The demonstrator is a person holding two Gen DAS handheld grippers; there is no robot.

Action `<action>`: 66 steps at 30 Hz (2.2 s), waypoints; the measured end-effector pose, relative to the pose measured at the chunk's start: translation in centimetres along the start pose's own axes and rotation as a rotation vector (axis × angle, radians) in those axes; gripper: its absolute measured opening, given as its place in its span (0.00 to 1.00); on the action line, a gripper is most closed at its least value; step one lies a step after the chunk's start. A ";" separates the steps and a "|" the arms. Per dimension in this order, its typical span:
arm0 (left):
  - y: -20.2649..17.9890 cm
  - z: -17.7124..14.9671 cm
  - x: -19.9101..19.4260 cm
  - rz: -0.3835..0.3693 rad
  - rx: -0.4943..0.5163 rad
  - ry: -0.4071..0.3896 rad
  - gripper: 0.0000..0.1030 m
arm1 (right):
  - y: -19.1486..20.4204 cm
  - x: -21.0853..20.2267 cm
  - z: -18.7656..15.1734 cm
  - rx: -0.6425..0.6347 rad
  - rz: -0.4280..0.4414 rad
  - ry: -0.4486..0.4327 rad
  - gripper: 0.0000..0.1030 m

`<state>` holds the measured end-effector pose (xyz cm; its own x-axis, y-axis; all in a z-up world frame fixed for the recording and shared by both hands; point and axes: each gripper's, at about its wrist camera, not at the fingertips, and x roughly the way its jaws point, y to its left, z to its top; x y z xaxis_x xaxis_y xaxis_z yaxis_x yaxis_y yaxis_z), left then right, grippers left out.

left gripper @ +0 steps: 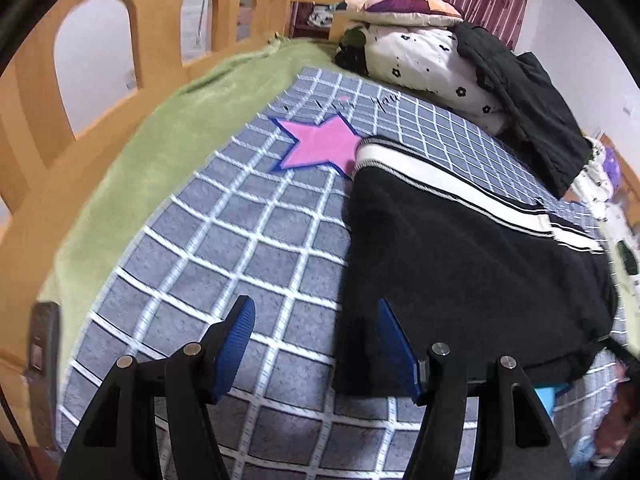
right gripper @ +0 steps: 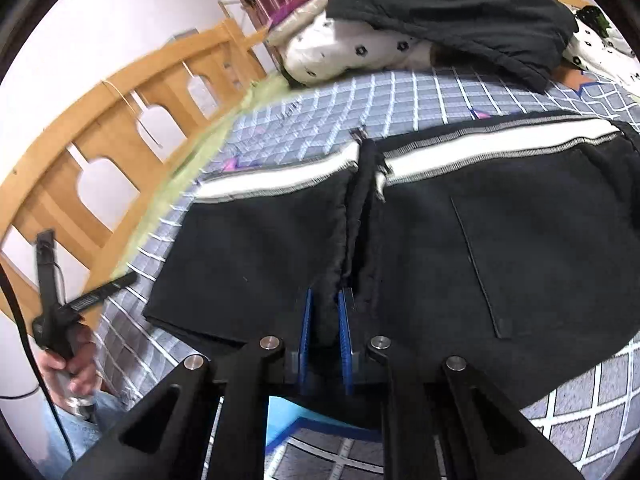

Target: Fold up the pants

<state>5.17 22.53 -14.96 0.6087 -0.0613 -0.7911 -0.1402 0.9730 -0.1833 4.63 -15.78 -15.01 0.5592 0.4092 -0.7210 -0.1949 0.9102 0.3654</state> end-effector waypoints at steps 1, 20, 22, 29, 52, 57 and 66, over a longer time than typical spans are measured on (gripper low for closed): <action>0.1 -0.1 0.3 -0.029 -0.012 0.020 0.60 | 0.0 1.0 -0.5 -0.014 -0.034 0.025 0.12; -1.1 3.7 6.4 -0.130 -0.115 0.043 0.60 | 0.7 -1.1 -0.1 -0.133 -0.141 0.002 0.22; -1.1 4.1 7.3 -0.089 -0.124 0.035 0.60 | -0.1 -0.9 -0.1 -0.110 -0.121 0.008 0.22; -1.7 4.2 8.9 -0.008 -0.085 0.004 0.62 | -2.0 -0.3 -0.3 -0.090 -0.110 0.025 0.22; 0.5 -3.3 3.0 -0.286 -0.220 0.067 0.60 | -6.2 -1.2 2.5 -0.113 -0.279 -0.090 0.37; -0.4 -3.9 3.1 -0.244 -0.233 0.046 0.58 | -8.5 0.5 1.4 -0.060 -0.265 -0.022 0.37; -1.0 -4.2 3.2 -0.193 -0.209 -0.010 0.58 | -8.5 1.3 0.4 -0.059 -0.270 -0.070 0.43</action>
<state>3.96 20.39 -19.79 0.6474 -0.2372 -0.7242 -0.1786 0.8766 -0.4468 7.33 -23.01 -18.88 0.6509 0.1482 -0.7446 -0.0773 0.9886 0.1292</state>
